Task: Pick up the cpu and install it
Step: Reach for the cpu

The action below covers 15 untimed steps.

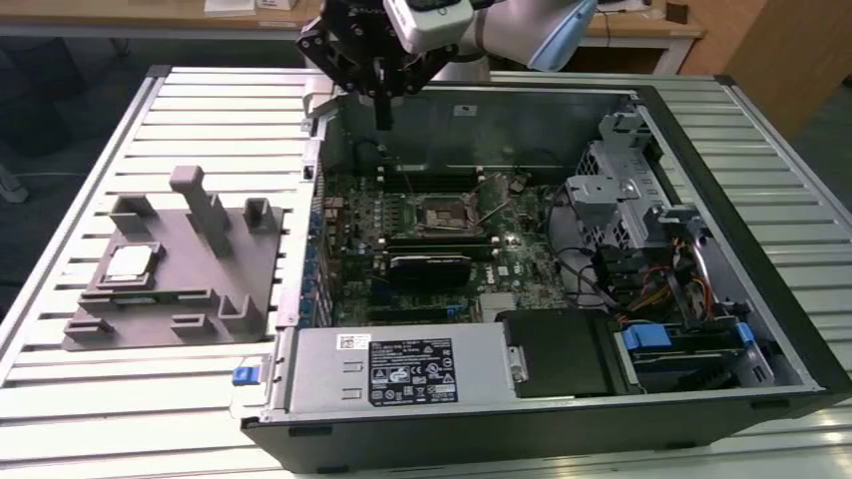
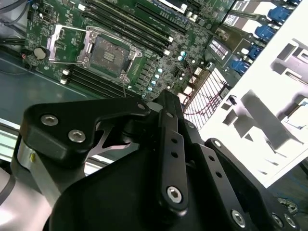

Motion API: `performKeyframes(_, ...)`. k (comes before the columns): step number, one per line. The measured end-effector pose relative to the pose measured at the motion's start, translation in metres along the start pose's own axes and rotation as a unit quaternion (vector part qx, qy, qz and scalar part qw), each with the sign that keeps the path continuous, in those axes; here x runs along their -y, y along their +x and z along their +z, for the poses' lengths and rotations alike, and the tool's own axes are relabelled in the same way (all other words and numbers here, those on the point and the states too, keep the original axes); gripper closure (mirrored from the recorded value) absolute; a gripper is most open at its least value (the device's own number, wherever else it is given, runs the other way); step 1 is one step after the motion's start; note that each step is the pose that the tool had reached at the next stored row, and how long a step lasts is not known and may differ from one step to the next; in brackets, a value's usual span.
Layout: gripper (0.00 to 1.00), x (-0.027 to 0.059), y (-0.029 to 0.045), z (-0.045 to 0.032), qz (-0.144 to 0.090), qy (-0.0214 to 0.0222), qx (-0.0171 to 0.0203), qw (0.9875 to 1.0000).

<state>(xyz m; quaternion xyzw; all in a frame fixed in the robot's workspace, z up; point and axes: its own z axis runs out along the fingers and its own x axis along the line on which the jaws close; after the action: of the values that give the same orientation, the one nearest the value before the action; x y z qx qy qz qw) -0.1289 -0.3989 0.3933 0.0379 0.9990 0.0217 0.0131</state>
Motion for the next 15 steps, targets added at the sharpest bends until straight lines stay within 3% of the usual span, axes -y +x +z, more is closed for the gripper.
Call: performKeyframes(15,0.89,0.0008,0.0098,0.0,0.0,0.0,0.0,1.0)
